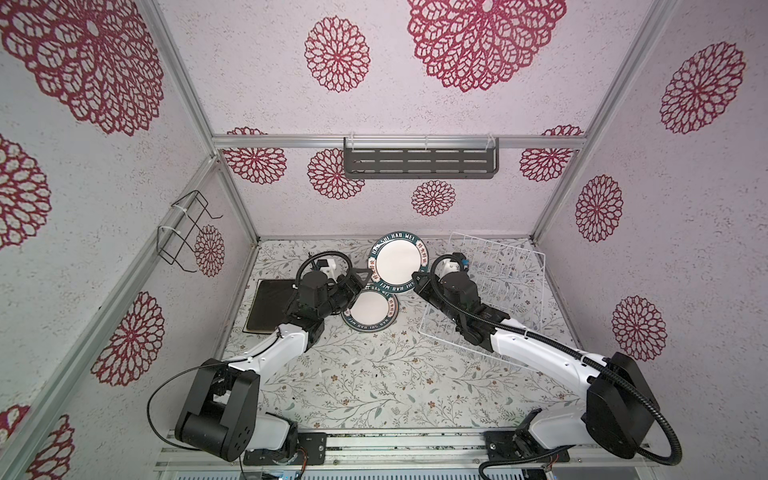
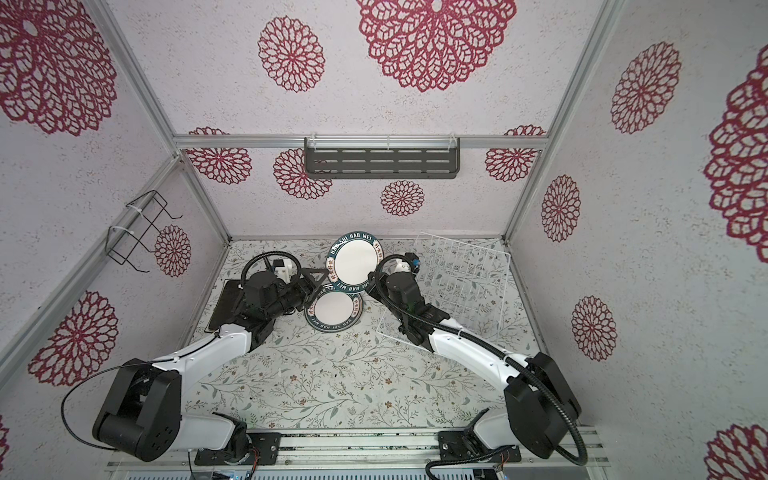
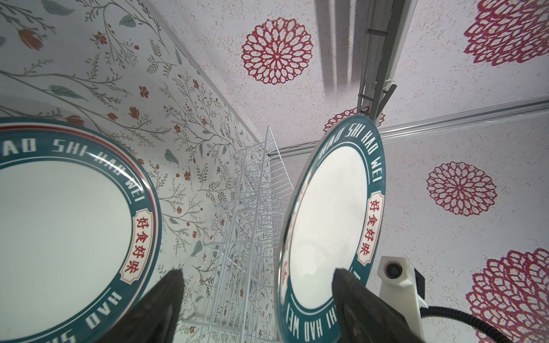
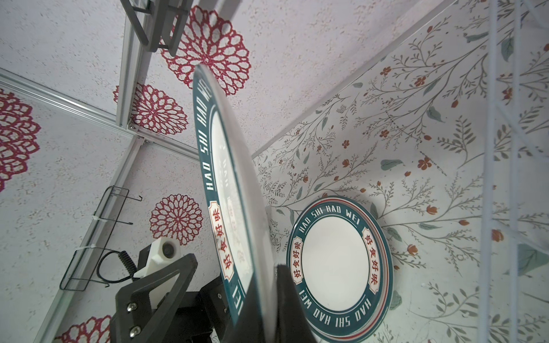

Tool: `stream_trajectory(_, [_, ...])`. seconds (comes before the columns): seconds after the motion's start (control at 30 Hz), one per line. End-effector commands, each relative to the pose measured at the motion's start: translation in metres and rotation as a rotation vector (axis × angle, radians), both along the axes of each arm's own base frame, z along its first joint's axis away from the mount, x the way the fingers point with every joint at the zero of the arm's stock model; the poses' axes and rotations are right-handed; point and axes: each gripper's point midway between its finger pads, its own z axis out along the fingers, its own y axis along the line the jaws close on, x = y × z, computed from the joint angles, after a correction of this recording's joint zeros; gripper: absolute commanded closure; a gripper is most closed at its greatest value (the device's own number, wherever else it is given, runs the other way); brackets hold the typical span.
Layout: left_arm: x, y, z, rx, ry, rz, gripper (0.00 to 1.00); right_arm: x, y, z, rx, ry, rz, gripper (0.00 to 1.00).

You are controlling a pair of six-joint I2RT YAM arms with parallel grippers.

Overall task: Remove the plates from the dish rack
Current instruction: 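Carry the plate toward the left gripper while the left gripper reaches for its rim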

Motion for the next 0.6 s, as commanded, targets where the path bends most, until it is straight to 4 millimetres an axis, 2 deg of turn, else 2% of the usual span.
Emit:
stream_trajectory(0.0, [0.004, -0.002, 0.014, -0.03, -0.049, -0.012, 0.19, -0.004, 0.004, 0.04, 0.106, -0.087, 0.024, 1.0])
stream_trajectory(0.27, [0.003, -0.003, 0.007, -0.041, -0.042, -0.017, 0.21, -0.001, 0.009, 0.032, 0.094, -0.073, 0.037, 1.0])
stream_trajectory(0.57, [0.004, -0.003, 0.0, -0.065, -0.036, -0.026, 0.27, 0.001, 0.015, 0.023, 0.11, -0.054, 0.057, 1.0])
